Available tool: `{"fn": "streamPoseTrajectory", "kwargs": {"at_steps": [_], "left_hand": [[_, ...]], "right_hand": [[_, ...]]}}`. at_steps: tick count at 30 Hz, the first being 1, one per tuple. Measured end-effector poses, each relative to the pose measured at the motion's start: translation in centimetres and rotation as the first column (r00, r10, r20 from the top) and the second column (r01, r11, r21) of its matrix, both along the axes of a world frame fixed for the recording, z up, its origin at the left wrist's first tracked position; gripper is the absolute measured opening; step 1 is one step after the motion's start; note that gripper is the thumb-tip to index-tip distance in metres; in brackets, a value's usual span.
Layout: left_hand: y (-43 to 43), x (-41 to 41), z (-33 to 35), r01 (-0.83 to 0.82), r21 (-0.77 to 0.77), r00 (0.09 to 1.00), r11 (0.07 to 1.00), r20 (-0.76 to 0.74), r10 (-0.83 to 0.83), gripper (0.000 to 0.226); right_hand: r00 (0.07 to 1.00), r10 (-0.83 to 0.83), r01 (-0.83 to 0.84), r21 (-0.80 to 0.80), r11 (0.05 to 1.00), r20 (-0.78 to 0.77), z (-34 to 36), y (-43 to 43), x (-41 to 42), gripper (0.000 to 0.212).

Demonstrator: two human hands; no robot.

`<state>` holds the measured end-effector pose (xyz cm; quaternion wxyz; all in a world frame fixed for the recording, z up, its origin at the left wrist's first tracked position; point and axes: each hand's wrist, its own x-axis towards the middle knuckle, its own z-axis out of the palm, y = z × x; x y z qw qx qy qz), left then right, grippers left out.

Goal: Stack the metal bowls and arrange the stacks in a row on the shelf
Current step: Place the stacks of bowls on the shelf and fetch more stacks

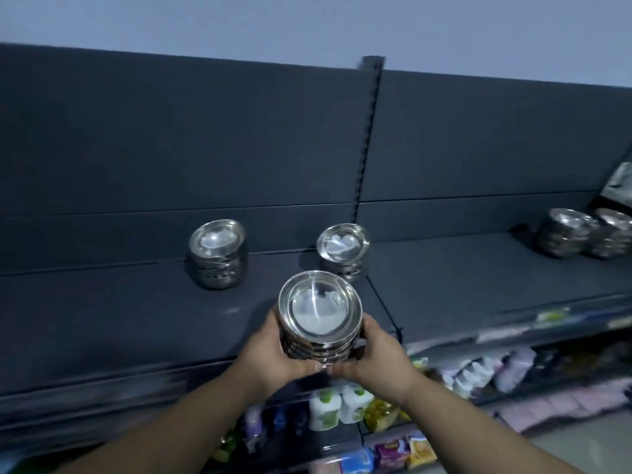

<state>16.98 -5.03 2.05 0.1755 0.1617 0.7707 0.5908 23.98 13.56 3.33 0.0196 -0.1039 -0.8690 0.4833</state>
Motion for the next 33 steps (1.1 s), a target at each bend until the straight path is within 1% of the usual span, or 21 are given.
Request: {"fn": "streamPoseTrajectory", "kwargs": {"at_steps": [4, 7, 10, 12, 13, 15, 17, 19, 22, 24, 25, 29, 33], "left_hand": [[8.5, 6.5, 0.1, 0.155, 0.000, 0.988, 0.988, -0.026, -0.155, 0.098], [15.2, 10.9, -0.5, 0.270, 0.007, 0.961, 0.963, -0.058, -0.269, 0.091], [21.6, 14.5, -1.2, 0.349, -0.018, 0.936, 0.937, -0.047, -0.350, 0.094], [25.4, 16.2, -1.6, 0.409, -0.047, 0.911, 0.911, -0.035, -0.411, 0.103], [27.3, 16.8, -1.6, 0.438, -0.066, 0.898, 0.897, -0.028, -0.440, 0.103], [30.6, 17.8, -1.7, 0.478, -0.073, 0.877, 0.875, -0.016, -0.481, 0.092], [33.6, 18.3, -1.6, 0.498, -0.062, 0.866, 0.865, -0.020, -0.500, 0.086], [36.4, 18.0, -2.0, 0.528, -0.071, 0.847, 0.846, -0.029, -0.531, 0.086], [40.6, 15.8, -2.4, 0.545, -0.053, 0.837, 0.837, -0.026, -0.547, 0.094], [43.6, 13.7, -2.2, 0.560, -0.012, 0.827, 0.828, -0.044, -0.560, 0.089], [45.1, 12.5, -2.1, 0.563, 0.007, 0.825, 0.826, -0.053, -0.562, 0.085], [51.0, 5.8, -1.7, 0.552, 0.044, 0.833, 0.833, -0.082, -0.547, 0.080], [55.2, -1.4, -0.8, 0.533, 0.058, 0.845, 0.844, -0.089, -0.528, 0.082]], "right_hand": [[0.996, -0.092, 0.092, 0.032, 0.995, -0.003, -0.3, 8.2, 8.2, 0.087], [0.987, -0.158, 0.155, 0.093, 0.983, 0.016, -0.7, 14.3, 14.3, 0.079], [0.967, -0.253, 0.246, 0.156, 0.957, 0.026, -0.9, 19.9, 19.7, 0.076], [0.949, -0.314, 0.307, 0.140, 0.941, 0.032, -1.4, 23.0, 22.5, 0.077], [0.938, -0.344, 0.338, 0.117, 0.934, 0.035, -1.9, 24.5, 23.7, 0.079], [0.914, -0.404, 0.402, 0.057, 0.914, 0.037, -2.6, 27.2, 25.5, 0.083], [0.892, -0.450, 0.451, 0.000, 0.893, 0.040, -3.1, 29.6, 26.5, 0.079], [0.869, -0.493, 0.494, -0.026, 0.869, 0.032, -3.4, 31.8, 26.6, 0.074], [0.846, -0.533, 0.533, -0.044, 0.845, 0.009, -3.8, 35.3, 24.9, 0.072], [0.835, -0.551, 0.550, -0.047, 0.834, 0.003, -3.8, 38.0, 22.9, 0.070], [0.830, -0.558, 0.557, -0.045, 0.829, -0.003, -3.8, 39.5, 21.6, 0.072], [0.827, -0.562, 0.560, -0.063, 0.826, -0.007, -3.3, 45.2, 15.1, 0.093], [0.844, -0.536, 0.534, -0.104, 0.839, 0.004, -2.5, 49.6, 8.1, 0.098]]}}
